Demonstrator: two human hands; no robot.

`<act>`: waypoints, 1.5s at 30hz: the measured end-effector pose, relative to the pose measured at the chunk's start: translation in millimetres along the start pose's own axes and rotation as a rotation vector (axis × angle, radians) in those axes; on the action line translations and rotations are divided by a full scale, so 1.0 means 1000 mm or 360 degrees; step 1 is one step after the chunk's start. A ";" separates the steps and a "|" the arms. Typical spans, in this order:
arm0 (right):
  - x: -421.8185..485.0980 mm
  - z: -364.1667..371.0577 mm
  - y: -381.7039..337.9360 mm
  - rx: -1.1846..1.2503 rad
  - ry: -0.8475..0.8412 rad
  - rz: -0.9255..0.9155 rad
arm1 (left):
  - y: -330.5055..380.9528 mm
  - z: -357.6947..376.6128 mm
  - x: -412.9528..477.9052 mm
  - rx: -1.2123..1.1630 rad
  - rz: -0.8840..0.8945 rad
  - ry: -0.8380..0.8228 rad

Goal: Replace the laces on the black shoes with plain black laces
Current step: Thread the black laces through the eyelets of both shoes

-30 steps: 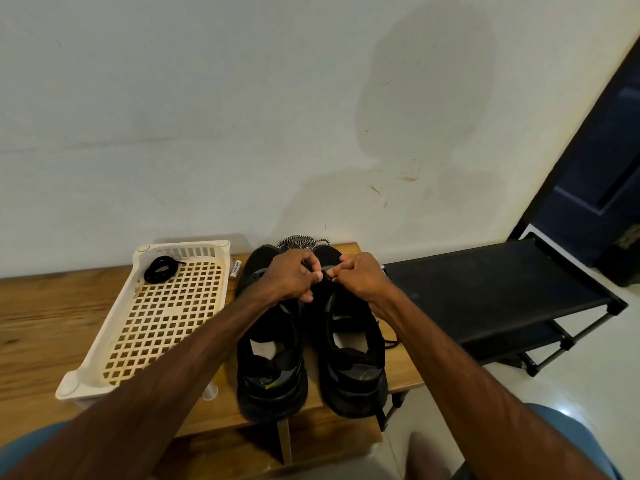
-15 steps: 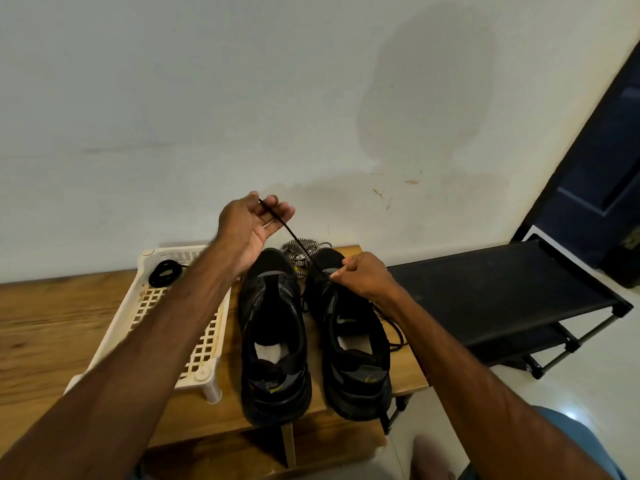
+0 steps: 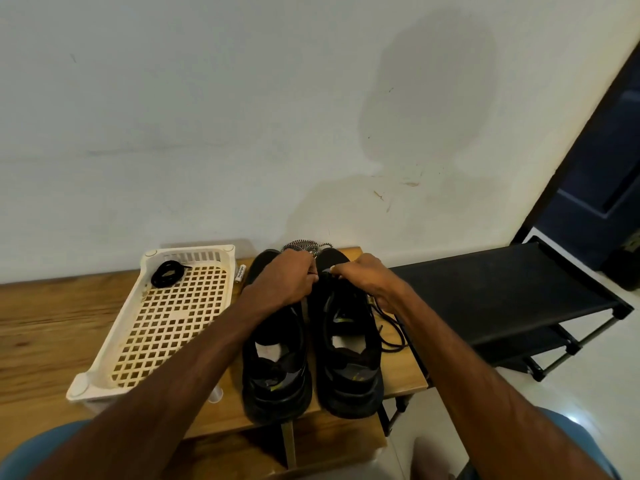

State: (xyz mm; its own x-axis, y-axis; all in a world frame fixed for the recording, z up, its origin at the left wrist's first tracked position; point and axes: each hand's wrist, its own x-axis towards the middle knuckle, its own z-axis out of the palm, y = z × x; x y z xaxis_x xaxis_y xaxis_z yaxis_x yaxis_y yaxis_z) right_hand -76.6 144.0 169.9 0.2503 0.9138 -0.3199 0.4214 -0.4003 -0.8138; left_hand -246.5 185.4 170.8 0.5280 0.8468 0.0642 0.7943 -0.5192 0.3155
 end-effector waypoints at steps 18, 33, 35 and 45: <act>-0.011 -0.010 0.005 -0.0375 -0.0140 -0.0303 | -0.015 -0.041 0.002 -0.1055 -0.0076 0.0327; -0.008 -0.011 0.010 -0.0471 -0.0019 -0.0469 | -0.009 -0.025 0.004 -0.0575 -0.0040 0.0091; -0.008 -0.010 0.010 -0.0488 -0.0013 -0.0486 | -0.010 -0.040 0.006 -0.0815 -0.0015 0.0257; -0.012 -0.030 0.010 -0.0519 -0.0001 -0.0461 | 0.001 -0.035 -0.003 -0.1041 -0.0226 0.0179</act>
State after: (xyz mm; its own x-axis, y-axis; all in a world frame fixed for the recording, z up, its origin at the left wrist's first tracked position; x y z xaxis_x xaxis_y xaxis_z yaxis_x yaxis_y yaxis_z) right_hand -49.6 126.8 180.1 0.0809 0.9916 -0.1013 0.7272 -0.1282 -0.6743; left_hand -257.5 186.4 204.0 0.3695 0.9269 0.0665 0.4898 -0.2551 0.8337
